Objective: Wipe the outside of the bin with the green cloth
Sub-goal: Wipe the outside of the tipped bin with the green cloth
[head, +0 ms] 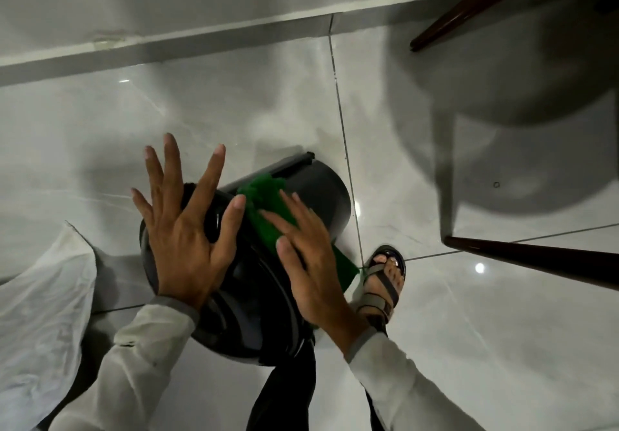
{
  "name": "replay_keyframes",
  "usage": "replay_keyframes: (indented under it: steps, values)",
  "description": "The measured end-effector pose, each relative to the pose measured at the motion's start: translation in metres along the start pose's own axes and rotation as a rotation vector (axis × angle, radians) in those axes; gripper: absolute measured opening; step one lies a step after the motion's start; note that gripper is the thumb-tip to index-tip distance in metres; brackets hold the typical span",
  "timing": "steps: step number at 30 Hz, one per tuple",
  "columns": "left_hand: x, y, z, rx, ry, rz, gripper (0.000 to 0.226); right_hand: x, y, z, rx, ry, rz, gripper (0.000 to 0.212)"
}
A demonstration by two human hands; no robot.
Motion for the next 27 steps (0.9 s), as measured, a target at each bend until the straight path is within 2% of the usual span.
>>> replay_keyframes:
  steps: [2, 5, 8, 11, 14, 16, 18, 20, 22, 25, 27]
  values:
    - [0.002, -0.003, -0.003, 0.010, 0.004, -0.004, 0.061, 0.012, -0.033, 0.005, 0.008, -0.046, -0.159, 0.044]
    - [-0.002, -0.012, -0.006, 0.020, 0.010, -0.014, 0.060, 0.028, -0.093, 0.026, 0.206, -0.202, -0.502, 0.043]
    - [0.002, -0.021, -0.011, 0.021, 0.010, 0.008, 0.060, 0.039, -0.137, 0.043, 0.318, -0.335, -0.754, 0.047]
    - [0.008, -0.031, -0.013, 0.024, -0.003, 0.019, 0.060, 0.030, -0.159, 0.045, 0.460, -0.371, -1.034, 0.053]
    - [0.006, -0.032, -0.011, 0.021, 0.011, 0.028, 0.061, 0.006, -0.153, 0.035, 0.686, -0.324, -1.275, 0.074]
    - [0.001, -0.030, -0.010, 0.032, 0.027, 0.020, 0.061, -0.007, -0.150, 0.026, 0.788, -0.357, -1.370, 0.075]
    - [-0.001, -0.027, -0.008, 0.028, 0.026, 0.021, 0.062, -0.008, -0.140, 0.024, 0.747, -0.390, -1.286, 0.063]
    - [0.000, -0.023, -0.005, 0.019, 0.012, 0.046, 0.060, -0.001, -0.116, 0.029, 0.582, -0.384, -1.099, 0.055]
    - [0.000, -0.019, -0.004, 0.013, 0.001, 0.063, 0.058, 0.006, -0.081, 0.031, 0.409, -0.284, -0.859, 0.051]
    - [-0.003, -0.020, -0.003, 0.026, -0.003, 0.013, 0.053, 0.014, -0.024, 0.026, 0.303, -0.070, -0.482, 0.042]
    - [-0.009, -0.022, -0.004, 0.053, 0.014, -0.072, 0.049, 0.011, -0.011, 0.026, 0.327, -0.042, -0.398, 0.035]
Point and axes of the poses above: each hand's wrist, its own x-axis towards the middle knuckle, its own z-axis out of the back of the hand, y = z × x, the point moved 6 cm from there along x, towards the middle knuckle, and after that the axes turned 2 degrees about -z, right-handed, at the moved point
